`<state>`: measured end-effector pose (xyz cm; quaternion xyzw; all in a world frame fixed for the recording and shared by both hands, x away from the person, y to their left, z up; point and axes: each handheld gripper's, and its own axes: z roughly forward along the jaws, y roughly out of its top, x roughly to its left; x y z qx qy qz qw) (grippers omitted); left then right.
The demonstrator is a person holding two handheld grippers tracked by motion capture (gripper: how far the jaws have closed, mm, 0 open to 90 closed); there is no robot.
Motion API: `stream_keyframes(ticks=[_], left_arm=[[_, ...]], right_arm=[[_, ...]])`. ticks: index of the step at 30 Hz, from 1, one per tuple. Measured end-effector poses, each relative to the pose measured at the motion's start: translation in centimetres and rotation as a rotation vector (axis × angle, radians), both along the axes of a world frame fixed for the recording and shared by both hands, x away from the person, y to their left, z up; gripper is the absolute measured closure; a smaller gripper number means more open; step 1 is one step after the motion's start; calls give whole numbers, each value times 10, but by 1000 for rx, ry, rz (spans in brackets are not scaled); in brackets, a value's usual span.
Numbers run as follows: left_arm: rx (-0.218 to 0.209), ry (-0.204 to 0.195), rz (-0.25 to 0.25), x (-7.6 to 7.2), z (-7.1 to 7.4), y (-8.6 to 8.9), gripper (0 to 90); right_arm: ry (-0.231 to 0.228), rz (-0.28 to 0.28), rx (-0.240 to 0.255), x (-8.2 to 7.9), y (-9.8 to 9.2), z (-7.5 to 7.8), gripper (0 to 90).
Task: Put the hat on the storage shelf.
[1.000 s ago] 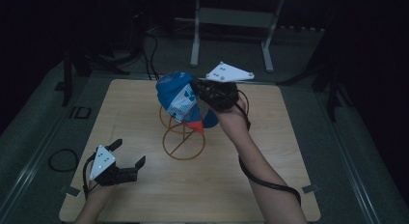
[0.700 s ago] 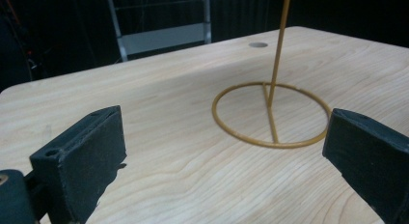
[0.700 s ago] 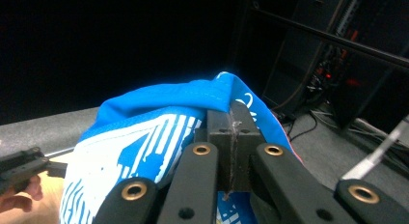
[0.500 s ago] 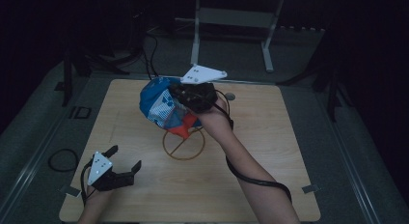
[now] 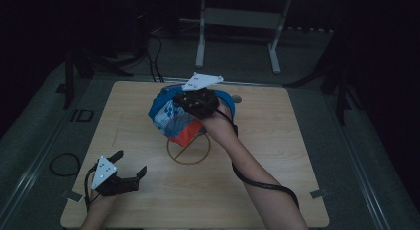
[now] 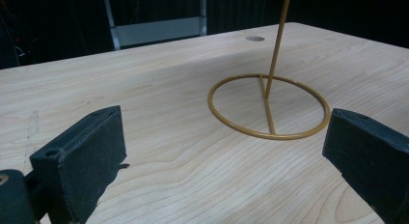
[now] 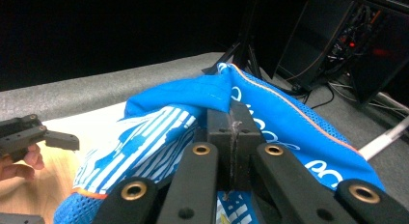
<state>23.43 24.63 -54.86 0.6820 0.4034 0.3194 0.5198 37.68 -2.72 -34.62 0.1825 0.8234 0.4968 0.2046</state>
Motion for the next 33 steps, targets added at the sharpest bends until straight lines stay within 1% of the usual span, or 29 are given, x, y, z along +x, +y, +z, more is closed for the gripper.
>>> stream_keyframes(ticks=[1, 4, 6, 10, 12, 16, 19, 20, 21, 22, 24, 28, 33], left_arm=[[4, 5, 2, 0, 0, 0, 18], [-1, 10, -3, 0, -1, 0, 18], [1, 13, -7, 1, -2, -1, 18], [4, 15, -10, 1, -2, -1, 18], [2, 17, -7, 1, -3, -1, 18], [-3, 16, -7, 1, -3, -1, 18], [2, 19, -4, 1, -3, -1, 18], [1, 20, -6, 2, -3, 0, 18], [1, 20, -6, 2, -3, 0, 18], [-1, 22, -7, 2, -4, 0, 18], [-2, 24, -7, 2, -4, 0, 18], [0, 24, -6, 2, -4, 0, 18], [-6, 25, -6, 2, -4, 1, 18]], right_arm=[[0, -2, -6, 0, -4, -2, 896], [-1, -14, 3, 1, -9, -3, 872], [6, -15, 19, 1, -14, -4, 834], [-9, -27, 38, 0, -25, -3, 787], [-5, -30, 50, -1, -30, -3, 764], [-19, -57, 51, -1, -38, -2, 737], [-6, -75, 54, 2, -45, -5, 728], [4, -72, 59, 3, -47, -6, 721], [4, -72, 59, 3, -47, -6, 721], [18, -73, 75, 4, -50, -8, 716], [21, -70, 75, 4, -51, -8, 715], [15, -75, 78, 1, -57, -12, 671], [26, -73, 102, 0, -65, -13, 646]])
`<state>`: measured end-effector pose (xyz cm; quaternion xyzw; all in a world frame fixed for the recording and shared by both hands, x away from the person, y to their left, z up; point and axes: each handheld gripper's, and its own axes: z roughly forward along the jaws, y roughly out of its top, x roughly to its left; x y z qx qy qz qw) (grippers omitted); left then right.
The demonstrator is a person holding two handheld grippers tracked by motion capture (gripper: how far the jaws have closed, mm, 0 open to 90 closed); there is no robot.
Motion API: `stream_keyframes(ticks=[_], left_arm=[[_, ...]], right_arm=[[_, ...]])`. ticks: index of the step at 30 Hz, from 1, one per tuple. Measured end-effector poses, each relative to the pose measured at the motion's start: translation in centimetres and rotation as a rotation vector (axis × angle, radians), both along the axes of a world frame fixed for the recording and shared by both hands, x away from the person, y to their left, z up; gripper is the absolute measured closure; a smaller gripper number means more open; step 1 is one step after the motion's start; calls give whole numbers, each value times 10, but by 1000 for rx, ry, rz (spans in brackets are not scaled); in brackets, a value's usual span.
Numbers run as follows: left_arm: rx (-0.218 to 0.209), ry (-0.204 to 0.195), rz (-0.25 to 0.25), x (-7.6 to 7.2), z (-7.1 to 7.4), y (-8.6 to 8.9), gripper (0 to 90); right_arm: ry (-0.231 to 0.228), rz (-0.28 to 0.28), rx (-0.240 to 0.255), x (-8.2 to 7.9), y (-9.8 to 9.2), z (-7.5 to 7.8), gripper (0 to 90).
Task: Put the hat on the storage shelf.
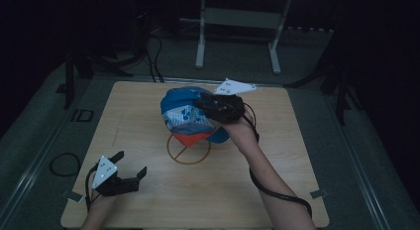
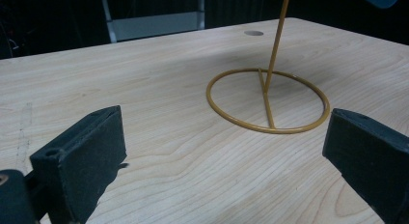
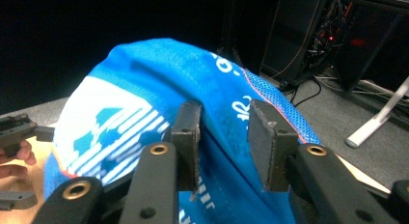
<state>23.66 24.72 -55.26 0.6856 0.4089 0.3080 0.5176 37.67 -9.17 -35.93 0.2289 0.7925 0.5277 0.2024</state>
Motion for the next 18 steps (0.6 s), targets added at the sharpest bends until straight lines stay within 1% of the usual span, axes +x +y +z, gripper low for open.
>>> stream_keyframes(ticks=[2, 6, 8, 14, 18], left_arm=[[0, 0, -2, 0, 0, 0, 18], [-1, 3, 0, 0, -1, 0, 18], [2, 5, -4, 0, -1, -1, 18], [1, 8, -7, 1, -2, -1, 18], [3, 6, -6, 1, -2, -1, 18]], right_arm=[[2, 1, 5, -1, -2, 0, 647], [7, 4, -1, -1, -3, -1, 653], [15, 9, 6, 0, -4, -1, 651], [22, 11, 17, -2, -8, -3, 627], [21, 30, 24, -8, -12, -4, 513]])
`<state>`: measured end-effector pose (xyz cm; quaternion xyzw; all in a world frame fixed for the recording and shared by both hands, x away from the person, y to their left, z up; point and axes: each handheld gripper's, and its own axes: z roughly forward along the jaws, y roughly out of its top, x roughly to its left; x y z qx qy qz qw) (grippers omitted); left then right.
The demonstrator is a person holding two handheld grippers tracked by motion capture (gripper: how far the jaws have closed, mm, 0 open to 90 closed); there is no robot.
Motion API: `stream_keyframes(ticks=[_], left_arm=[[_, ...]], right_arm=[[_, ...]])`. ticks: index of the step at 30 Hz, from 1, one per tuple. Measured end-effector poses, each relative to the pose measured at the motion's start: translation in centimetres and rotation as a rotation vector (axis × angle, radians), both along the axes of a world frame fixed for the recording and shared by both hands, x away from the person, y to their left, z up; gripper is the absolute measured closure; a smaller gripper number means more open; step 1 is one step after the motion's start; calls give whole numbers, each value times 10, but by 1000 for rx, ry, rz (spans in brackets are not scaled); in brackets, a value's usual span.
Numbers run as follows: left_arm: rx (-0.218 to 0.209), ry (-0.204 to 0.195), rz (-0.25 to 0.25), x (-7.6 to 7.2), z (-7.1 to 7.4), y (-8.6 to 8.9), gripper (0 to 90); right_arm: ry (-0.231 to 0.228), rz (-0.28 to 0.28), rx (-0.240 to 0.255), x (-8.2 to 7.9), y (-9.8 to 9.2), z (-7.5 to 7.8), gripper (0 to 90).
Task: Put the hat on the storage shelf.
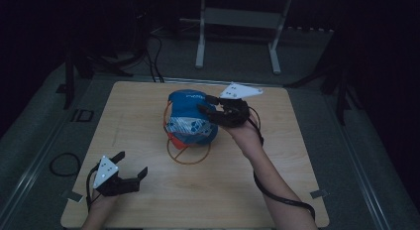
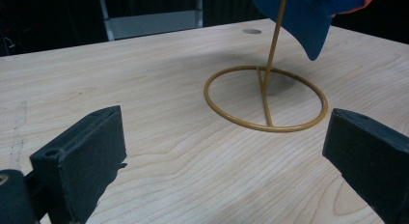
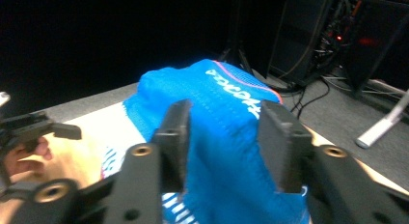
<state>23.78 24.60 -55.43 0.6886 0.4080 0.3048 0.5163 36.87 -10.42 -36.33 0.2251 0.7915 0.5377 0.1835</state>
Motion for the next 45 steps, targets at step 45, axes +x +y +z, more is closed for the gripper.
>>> stream_keyframes(ticks=[45], left_arm=[[-11, 12, -28, 1, -5, -3, 18]], right_arm=[[118, 164, -68, -45, -68, -128, 140]])
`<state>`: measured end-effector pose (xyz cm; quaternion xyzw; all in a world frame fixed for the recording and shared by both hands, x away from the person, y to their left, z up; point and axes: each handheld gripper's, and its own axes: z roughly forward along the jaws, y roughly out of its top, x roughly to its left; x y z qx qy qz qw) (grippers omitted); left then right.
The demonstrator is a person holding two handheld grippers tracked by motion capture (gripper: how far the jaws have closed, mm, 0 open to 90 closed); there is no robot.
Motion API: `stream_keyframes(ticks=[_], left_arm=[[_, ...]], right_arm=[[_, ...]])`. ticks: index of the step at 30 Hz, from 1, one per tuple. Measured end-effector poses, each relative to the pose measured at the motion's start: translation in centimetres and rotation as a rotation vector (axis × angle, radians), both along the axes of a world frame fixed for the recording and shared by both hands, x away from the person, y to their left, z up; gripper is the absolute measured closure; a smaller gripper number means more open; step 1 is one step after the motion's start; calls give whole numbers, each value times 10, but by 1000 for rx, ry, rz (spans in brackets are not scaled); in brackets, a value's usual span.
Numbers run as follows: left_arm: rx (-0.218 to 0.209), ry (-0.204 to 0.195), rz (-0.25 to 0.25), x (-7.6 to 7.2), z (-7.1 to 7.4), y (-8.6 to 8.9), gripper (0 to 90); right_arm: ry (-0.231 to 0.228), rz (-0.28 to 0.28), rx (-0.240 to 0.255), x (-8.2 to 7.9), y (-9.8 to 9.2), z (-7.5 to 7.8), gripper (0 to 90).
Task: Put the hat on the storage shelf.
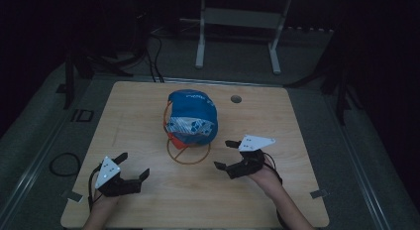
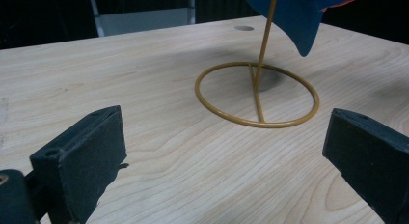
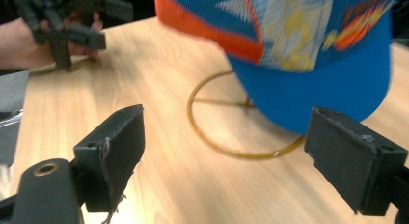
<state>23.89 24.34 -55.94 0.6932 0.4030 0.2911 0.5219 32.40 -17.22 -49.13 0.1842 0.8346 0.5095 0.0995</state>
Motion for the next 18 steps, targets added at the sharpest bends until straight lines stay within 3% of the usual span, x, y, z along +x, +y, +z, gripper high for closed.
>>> stream_keyframes(ticks=[7, 18], left_arm=[[10, 3, 13, 0, 0, -1, 18], [12, 4, 13, 1, -1, 0, 18]], right_arm=[[40, -7, -26, -2, -9, -26, 144], [81, -44, -73, -8, -31, -53, 147]])
